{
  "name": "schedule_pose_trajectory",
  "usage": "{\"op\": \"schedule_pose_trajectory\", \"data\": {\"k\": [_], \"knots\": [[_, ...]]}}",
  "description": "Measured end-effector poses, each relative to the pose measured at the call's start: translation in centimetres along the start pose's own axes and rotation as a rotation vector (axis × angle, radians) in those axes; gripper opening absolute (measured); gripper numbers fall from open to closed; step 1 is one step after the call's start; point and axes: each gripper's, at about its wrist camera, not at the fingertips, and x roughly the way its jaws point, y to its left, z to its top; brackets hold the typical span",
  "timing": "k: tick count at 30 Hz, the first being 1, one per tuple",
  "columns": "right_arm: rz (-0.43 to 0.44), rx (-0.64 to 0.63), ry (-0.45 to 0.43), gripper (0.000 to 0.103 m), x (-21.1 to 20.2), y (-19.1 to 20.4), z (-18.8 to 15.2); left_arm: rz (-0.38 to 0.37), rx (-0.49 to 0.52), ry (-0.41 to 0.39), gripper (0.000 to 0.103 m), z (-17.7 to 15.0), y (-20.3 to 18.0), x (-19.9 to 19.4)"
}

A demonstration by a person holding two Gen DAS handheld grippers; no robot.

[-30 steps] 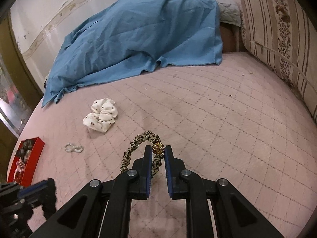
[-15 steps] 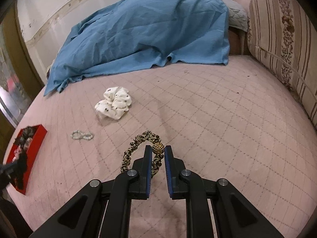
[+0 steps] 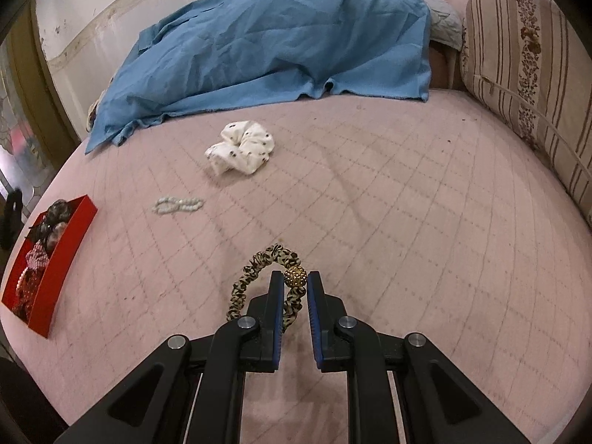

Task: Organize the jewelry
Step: 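Carry the leopard-print and black scrunchies over the red tray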

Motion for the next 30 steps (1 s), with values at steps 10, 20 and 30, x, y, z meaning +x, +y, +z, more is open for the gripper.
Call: {"op": "schedule_pose_trajectory", "data": {"k": [10,20,30], "knots": [[0.081,-0.024,0.015,0.013,-1.3,5.3,1.2,0.082,-0.052,-0.043,0.008,2.5,8.0,-0.3],[0.211,-0.141,0.028,0.014,-1.2,14.3,4.4,0.104,-0.224,-0.04,0.008,3.5,16.6,-0.1],[0.325,-0.223,0.063,0.014,0.4,22.7,6.2,0.156,-0.373,0.028,0.008,2.5,23.3,1.6]]}}
